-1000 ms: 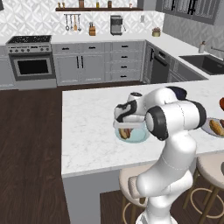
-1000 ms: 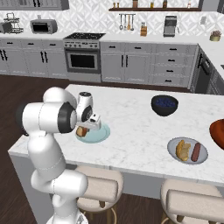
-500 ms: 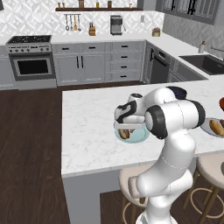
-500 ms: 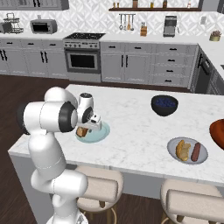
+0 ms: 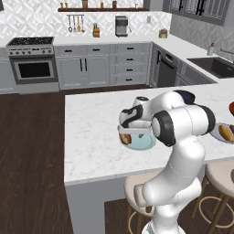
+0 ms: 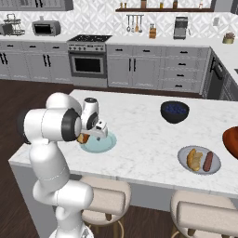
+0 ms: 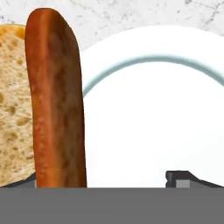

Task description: Place one bun and one sausage from the bowl on each plate.

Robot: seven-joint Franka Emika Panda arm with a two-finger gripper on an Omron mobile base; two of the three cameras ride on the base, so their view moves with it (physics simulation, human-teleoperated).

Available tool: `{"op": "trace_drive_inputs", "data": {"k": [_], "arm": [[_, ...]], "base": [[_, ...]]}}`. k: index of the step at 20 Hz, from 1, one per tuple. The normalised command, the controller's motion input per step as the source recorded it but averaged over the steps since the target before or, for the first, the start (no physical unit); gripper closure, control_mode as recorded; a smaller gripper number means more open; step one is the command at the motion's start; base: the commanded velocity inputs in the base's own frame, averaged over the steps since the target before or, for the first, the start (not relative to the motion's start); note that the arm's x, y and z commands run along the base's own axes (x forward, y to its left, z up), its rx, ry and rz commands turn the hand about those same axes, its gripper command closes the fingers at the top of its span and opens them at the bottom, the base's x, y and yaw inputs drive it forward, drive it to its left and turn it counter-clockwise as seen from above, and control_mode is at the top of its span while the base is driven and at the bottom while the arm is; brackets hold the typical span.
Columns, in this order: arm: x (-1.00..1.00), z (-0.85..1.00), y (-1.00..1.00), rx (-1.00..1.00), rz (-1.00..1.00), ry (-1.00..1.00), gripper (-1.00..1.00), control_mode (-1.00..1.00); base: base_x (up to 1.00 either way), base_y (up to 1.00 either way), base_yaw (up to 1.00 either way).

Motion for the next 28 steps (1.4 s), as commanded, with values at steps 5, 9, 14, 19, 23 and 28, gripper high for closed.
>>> {"op": "trace_drive_inputs", "data": {"k": [5,9,14,19,23,28], "arm": [[0.00,0.12,-0.29,-0.06,-0.04,0.15,-1.00,-1.00],[0.00,-0.01,-0.23,-0.15,-0.07,0.10,-1.00,-1.00],[0.00,-0.10,0.03,-0.30,-0.03,0.03,-1.00,-1.00],[0.00,-0.33,0.00,-0.28,0.00,0.01,-1.00,-1.00],[0.00,-0.08,0.10,-0.09,0.00,-0.06,-1.00,-1.00],[-0.08,0.15,0.03,0.00,0.00,-0.08,-1.00,-1.00]], "base": [[0.00,0.00,0.00],[0.00,0.00,0.00],[0.00,0.00,0.00],[0.00,0.00,0.00],[0.00,0.00,0.00],[0.00,0.00,0.00]]}}
